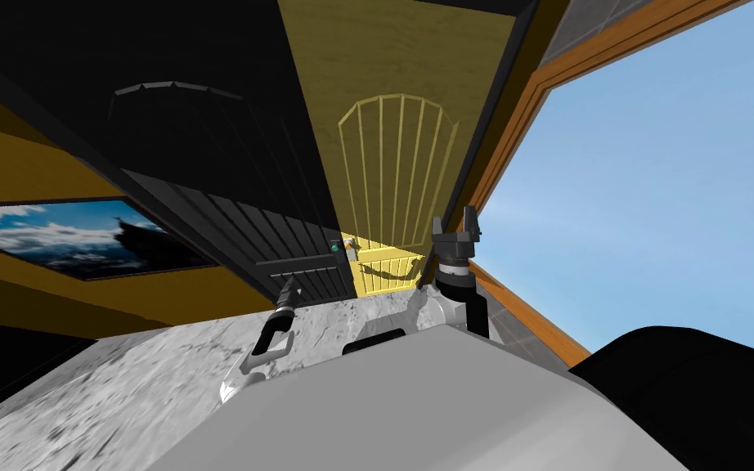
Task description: Pull the door open
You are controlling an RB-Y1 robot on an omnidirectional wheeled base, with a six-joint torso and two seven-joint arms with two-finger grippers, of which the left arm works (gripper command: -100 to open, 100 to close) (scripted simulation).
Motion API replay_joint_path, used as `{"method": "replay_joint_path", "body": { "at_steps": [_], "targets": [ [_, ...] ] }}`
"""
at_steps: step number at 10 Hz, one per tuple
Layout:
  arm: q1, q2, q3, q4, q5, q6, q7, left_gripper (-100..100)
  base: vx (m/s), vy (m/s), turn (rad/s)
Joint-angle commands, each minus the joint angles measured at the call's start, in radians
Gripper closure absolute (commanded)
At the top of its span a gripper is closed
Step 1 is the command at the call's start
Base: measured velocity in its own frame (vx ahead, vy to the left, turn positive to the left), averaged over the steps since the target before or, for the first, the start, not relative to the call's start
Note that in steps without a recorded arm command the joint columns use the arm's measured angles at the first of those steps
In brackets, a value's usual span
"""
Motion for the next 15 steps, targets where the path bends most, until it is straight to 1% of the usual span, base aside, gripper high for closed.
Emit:
{"method": "replay_joint_path", "body": {
  "at_steps": [1, 3, 5, 7, 10, 11, 12, 15],
  "targets": [
    [0.001, 0.03, 0.025, 0.013, 0.012, 0.002, 0.015, -100, 0.104, -0.034, -0.115],
    [-0.006, 0.042, 0.032, 0.025, 0.018, -0.005, 0.024, -100, 0.161, -0.043, -0.147],
    [-0.016, 0.044, 0.029, 0.029, 0.02, -0.01, 0.029, -100, 0.189, -0.004, -0.121],
    [-0.04, 0.035, 0.012, 0.028, 0.02, -0.018, 0.034, -100, 0.209, -0.02, -0.197],
    [-0.072, 0.012, -0.022, 0.017, 0.015, -0.025, 0.037, -100, 0.204, -0.1, -0.187],
    [-0.06, 0.014, -0.013, 0.008, 0.016, -0.016, 0.034, -100, 0.098, -0.058, -0.029],
    [-0.06, 0.014, -0.013, 0.008, 0.016, -0.016, 0.034, 100, -0.013, 0.006, 0.031],
    [-0.06, 0.014, -0.013, 0.008, 0.016, -0.016, 0.034, 100, -0.027, 0.015, -0.013]
  ]
}}
